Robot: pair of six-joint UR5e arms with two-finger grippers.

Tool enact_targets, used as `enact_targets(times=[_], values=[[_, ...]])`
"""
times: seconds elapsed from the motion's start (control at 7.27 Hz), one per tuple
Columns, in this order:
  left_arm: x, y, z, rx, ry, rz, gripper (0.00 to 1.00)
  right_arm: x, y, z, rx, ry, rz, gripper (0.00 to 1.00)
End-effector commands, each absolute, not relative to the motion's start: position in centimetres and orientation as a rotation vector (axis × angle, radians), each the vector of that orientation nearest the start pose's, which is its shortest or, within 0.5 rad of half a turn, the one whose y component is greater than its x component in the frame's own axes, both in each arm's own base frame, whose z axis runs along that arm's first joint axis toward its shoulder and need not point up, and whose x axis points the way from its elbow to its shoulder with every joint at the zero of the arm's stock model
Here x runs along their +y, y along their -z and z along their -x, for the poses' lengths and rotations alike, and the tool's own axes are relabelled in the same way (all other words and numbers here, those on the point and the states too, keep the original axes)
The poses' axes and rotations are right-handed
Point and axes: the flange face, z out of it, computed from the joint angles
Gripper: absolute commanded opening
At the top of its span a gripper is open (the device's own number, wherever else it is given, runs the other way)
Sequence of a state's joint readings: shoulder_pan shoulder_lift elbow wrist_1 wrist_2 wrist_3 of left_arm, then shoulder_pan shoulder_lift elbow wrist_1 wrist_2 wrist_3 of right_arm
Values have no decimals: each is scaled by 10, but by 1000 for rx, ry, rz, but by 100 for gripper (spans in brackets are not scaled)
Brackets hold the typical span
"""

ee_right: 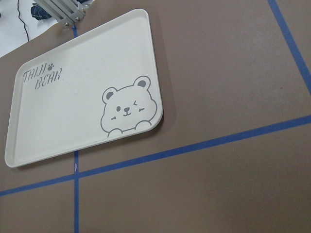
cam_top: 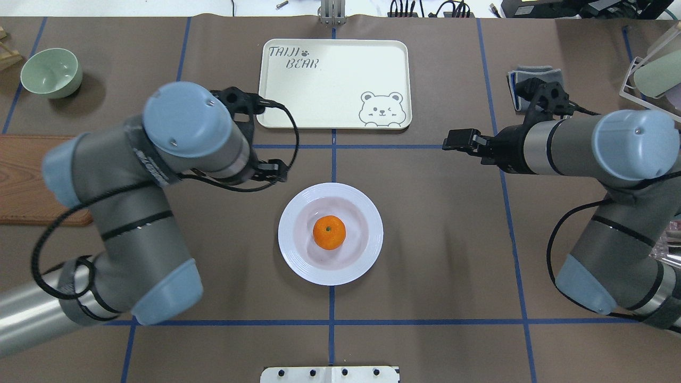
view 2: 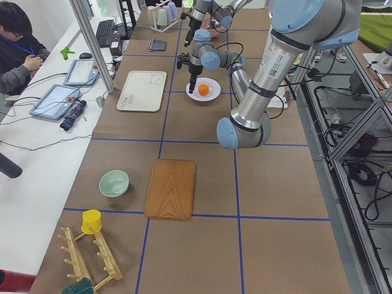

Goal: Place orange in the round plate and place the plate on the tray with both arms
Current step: 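Withdraw the left arm while the right gripper moves toward the plate rim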

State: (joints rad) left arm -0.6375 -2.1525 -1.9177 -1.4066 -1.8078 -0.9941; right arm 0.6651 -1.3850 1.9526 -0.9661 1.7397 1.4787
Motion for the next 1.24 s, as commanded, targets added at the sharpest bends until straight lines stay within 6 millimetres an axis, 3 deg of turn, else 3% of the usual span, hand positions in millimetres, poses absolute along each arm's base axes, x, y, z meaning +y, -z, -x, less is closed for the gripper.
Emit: enact_targets(times=[0.0,0.28,0.41,0.55,0.69,0.83,0.96,1.1], values=[[-507,-271,-314,675,-177,-279,99,-384,-302,390,-1185,-525,-301,99],[-554,-362,-180,593,-303,-275,99,-346,-292,421,-1230,-654,-265,97],[-565,-439,-128,653,-371,-182,99,-329,-285,430,-1254,-680,-256,97],[-581,-498,-77,646,-417,-147,99,-317,-283,436,-1268,-702,-223,97],[-569,-536,-23,651,-377,-168,99,-305,-282,445,-1278,-727,-201,97],[-565,-574,19,662,-295,-141,99,-280,-281,463,-1291,-756,-216,97],[-561,-604,56,662,-233,-113,99,-260,-272,479,-1315,-777,-201,96],[-553,-640,88,676,-283,-108,99,-249,-277,495,-1315,-817,-170,96]])
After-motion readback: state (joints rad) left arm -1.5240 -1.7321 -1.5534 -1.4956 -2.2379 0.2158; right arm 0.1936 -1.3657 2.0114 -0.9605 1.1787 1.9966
